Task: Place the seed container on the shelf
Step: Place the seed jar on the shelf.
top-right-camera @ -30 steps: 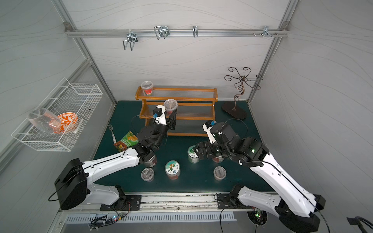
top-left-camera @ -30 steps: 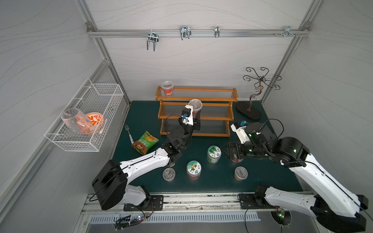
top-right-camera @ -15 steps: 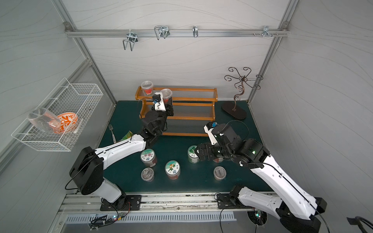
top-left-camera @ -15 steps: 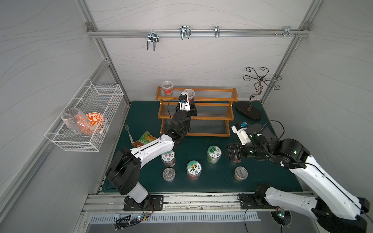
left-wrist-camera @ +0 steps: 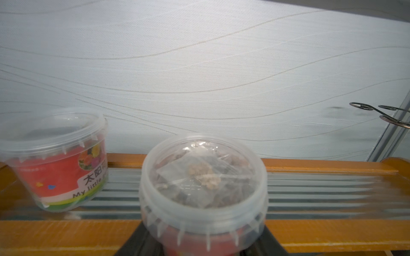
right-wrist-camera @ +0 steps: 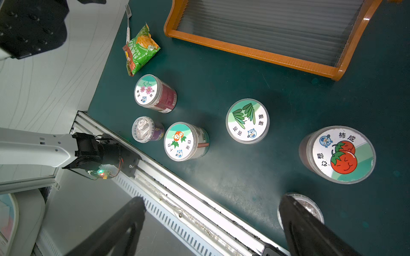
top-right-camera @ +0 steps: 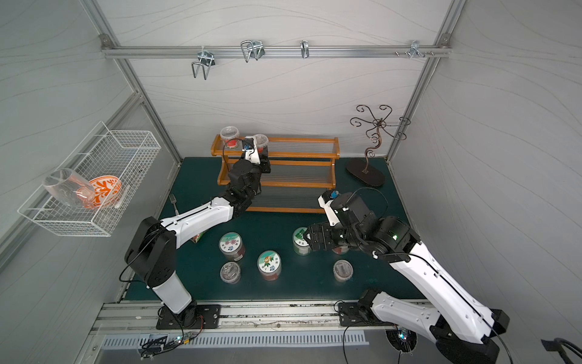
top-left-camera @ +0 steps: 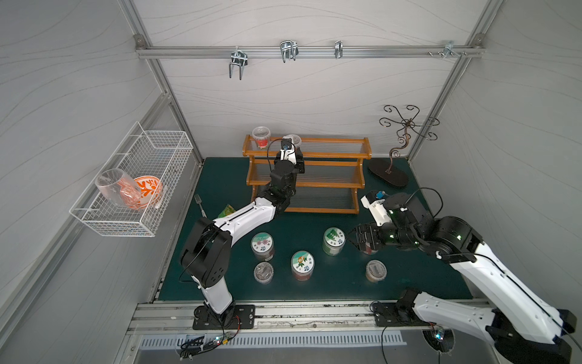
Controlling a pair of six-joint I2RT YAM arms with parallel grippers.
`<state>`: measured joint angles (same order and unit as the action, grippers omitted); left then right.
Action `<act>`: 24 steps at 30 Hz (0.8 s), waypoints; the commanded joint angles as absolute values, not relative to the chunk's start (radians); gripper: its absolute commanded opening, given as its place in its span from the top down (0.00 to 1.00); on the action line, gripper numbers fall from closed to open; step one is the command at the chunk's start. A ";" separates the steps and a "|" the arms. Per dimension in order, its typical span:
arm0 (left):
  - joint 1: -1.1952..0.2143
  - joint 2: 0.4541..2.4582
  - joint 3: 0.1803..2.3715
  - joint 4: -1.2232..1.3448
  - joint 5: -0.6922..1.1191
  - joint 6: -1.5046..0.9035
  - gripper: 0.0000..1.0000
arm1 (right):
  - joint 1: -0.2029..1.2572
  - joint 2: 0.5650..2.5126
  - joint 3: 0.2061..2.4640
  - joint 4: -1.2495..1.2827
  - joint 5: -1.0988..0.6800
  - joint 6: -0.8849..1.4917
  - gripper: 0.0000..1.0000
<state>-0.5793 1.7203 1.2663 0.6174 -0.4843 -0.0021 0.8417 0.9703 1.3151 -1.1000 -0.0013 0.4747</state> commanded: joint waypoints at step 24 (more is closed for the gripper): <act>-0.534 1.822 1.447 0.539 -0.489 -0.058 0.47 | 0.802 0.959 1.301 -1.107 -0.006 0.459 0.01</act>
<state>-0.5426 1.7985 1.3956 0.5125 -0.4889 -0.0498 0.8104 0.9695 1.3018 -1.1004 -0.0086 0.4725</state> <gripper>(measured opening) 0.525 0.989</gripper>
